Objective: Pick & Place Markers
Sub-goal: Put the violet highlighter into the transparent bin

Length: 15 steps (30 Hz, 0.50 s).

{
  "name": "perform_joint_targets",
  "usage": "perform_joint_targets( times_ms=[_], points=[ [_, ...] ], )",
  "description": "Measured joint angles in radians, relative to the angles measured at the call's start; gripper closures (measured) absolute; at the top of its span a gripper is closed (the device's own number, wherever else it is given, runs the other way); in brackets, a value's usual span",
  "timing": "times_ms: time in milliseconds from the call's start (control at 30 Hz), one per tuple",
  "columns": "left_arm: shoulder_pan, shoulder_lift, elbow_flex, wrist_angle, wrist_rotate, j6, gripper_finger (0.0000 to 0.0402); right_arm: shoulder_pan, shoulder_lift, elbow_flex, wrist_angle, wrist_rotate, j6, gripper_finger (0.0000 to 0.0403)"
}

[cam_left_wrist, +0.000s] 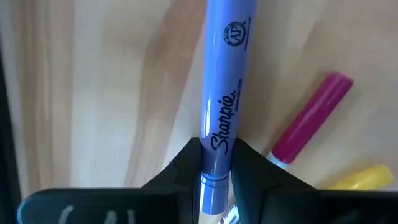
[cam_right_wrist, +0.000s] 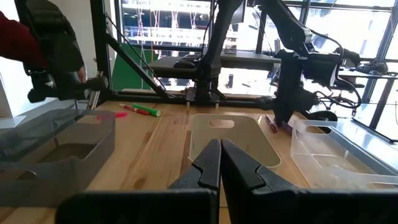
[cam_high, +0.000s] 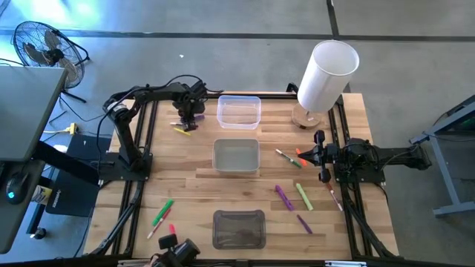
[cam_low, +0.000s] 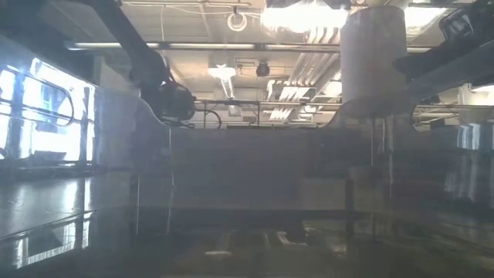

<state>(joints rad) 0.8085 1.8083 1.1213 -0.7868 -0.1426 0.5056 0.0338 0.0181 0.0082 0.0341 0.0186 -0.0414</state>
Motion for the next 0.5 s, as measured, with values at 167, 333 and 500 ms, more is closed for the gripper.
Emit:
perform_joint_targets(
  times_ms=[167, 333, 500],
  points=[
    [0.002, -0.049, 0.059, -0.061, 0.045, -0.063, 0.0348, 0.0, 0.0, 0.0, 0.0, 0.0, 0.0, 0.0402],
    [-0.022, -0.103, 0.129, -0.144, 0.051, -0.117, 0.0348, 0.0, 0.0, 0.0, 0.0, 0.0, 0.0, 0.0402],
    [-0.079, -0.161, 0.205, -0.213, 0.048, -0.211, 0.0348, 0.0, 0.0, 0.0, 0.0, 0.0, 0.0, 0.0402]
  ],
)
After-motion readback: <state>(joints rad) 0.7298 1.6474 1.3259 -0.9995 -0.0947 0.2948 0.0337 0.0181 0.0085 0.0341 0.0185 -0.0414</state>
